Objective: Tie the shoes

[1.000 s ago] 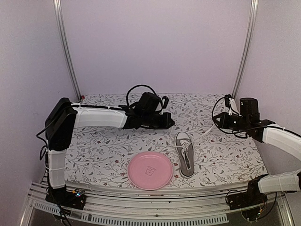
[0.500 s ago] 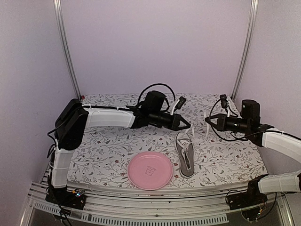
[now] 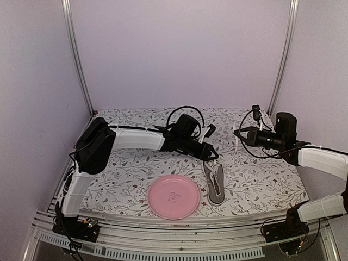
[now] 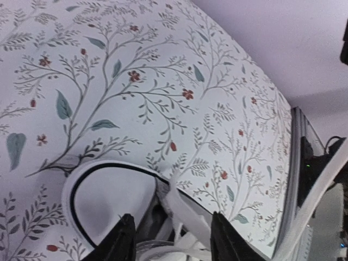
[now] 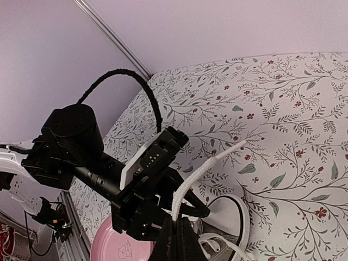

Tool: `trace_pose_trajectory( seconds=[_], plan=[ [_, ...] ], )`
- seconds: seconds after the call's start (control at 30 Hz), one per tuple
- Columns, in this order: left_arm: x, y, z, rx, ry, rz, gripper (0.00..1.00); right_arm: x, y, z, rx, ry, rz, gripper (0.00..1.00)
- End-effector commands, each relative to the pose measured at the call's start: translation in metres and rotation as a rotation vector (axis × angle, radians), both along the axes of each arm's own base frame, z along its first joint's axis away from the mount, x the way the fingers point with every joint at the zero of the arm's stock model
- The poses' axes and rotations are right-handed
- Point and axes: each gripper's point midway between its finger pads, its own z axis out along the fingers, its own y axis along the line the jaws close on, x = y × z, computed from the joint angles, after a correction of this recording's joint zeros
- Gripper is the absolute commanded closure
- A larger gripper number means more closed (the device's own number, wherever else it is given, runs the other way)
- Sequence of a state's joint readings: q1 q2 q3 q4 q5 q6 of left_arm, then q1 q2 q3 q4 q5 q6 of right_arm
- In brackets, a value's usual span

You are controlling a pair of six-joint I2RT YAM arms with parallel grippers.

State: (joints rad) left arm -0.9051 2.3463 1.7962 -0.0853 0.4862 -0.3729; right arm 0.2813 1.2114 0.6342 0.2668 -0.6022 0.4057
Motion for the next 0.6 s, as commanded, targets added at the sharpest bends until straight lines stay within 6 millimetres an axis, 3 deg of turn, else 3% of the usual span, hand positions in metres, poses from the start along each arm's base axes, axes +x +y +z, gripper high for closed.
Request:
trace_pose_trajectory(
  seconds=[0.0,0.07,0.13,0.33,0.57],
  plan=[
    [0.024,0.024,0.029,0.056,-0.169,0.158,0.44,-0.002,-0.005,0.001,0.015,-0.02,-0.043,0.98],
    [0.028,0.033,0.037,0.061,-0.194,0.196,0.32,-0.004,-0.006,-0.002,0.011,-0.015,-0.05,0.98],
    [0.028,0.041,0.034,0.087,-0.168,0.216,0.28,-0.007,-0.008,-0.007,0.004,-0.005,-0.055,0.98],
    [0.009,0.057,0.001,0.125,0.051,0.272,0.26,-0.01,-0.011,-0.013,-0.006,0.009,-0.069,0.98],
    [-0.011,0.054,0.002,-0.004,0.232,0.265,0.24,-0.009,-0.011,-0.01,-0.002,0.005,-0.068,0.98]
  ],
)
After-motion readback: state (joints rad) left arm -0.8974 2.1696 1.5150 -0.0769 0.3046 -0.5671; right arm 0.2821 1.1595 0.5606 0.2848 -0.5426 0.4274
